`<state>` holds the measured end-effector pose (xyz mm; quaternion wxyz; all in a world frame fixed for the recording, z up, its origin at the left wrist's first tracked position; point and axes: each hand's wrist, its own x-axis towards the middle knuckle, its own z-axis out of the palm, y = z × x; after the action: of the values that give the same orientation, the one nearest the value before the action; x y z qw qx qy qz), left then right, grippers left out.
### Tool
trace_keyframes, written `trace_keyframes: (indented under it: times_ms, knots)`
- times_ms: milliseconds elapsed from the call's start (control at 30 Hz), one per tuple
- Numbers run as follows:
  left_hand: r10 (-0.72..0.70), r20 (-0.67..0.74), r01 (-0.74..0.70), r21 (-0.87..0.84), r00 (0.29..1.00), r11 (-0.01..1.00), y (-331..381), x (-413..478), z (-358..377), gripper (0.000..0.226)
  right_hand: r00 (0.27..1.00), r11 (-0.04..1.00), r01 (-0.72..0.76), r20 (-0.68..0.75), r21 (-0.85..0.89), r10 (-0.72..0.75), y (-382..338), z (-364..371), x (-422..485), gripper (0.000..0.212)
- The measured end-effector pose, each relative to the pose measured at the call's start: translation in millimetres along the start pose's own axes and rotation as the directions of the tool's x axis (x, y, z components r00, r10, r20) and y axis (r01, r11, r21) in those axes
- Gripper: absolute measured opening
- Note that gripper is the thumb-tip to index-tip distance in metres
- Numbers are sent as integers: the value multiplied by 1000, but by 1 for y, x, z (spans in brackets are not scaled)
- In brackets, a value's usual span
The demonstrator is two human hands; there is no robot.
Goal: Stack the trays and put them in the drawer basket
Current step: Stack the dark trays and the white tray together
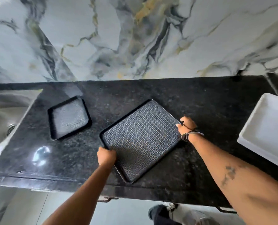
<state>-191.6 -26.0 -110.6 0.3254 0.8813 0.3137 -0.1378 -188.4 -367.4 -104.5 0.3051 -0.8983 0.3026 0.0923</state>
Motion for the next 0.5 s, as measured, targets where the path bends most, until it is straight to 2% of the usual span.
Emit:
trace_keyframes:
  times_ms: [67, 133, 233, 300, 400, 433, 467, 500]
  knots:
    - [89, 40, -91, 25, 995, 996, 3, 14, -5, 32, 998, 994, -62, -26, -95, 60, 7, 8, -11, 21]
    - [175, 75, -179, 59, 982, 982, 5, 28, -11, 31, 990, 982, -137, 12, -127, 140, 26, 17, -33, 18]
    - [286, 151, -301, 91, 946, 949, 5, 38, -16, 24, 969, 974, -201, 125, -105, 213, 57, 27, -76, 26]
    - [336, 206, -367, 139, 919, 920, -2, 41, -18, 6, 958, 965, -236, 137, -115, 251, 73, 24, -100, 37]
    - [385, 240, -421, 118, 891, 900, -14, 50, -20, 8, 916, 944, -316, 229, -94, 329, 79, 21, -123, 41]
    - [374, 240, -402, 81, 896, 912, -16, 53, -24, 18, 908, 934, -356, 231, -11, 349, 79, 18, -126, 42]
    - [341, 223, -355, 24, 913, 934, -16, 59, -29, 32, 891, 884, -440, 206, 161, 405, 77, 10, -125, 43]
    - [269, 194, -257, -85, 944, 963, -13, 66, -35, 47, 871, 783, -489, 160, 386, 465, 78, 4, -121, 46]
